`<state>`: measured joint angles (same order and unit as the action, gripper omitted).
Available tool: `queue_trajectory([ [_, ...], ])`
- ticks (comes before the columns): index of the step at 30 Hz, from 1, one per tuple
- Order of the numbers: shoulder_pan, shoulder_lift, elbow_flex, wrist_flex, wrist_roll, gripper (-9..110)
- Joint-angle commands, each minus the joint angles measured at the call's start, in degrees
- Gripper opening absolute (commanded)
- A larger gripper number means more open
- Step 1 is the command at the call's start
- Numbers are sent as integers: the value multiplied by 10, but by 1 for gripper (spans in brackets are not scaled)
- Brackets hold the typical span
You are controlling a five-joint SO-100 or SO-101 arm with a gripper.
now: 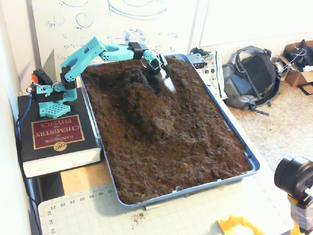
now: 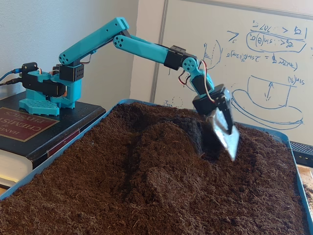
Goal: Build a berm.
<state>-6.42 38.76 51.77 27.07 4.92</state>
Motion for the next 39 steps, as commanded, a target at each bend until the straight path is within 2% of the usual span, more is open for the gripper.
queue_trajectory([
  [1,0,1,-46,-91,-3,1],
  [19,-117,-84,-48,-268,-4,1],
  [34,-134,-139,-46,-268,-3,1],
  [39,-133,-138,-49,-185,-3,1],
])
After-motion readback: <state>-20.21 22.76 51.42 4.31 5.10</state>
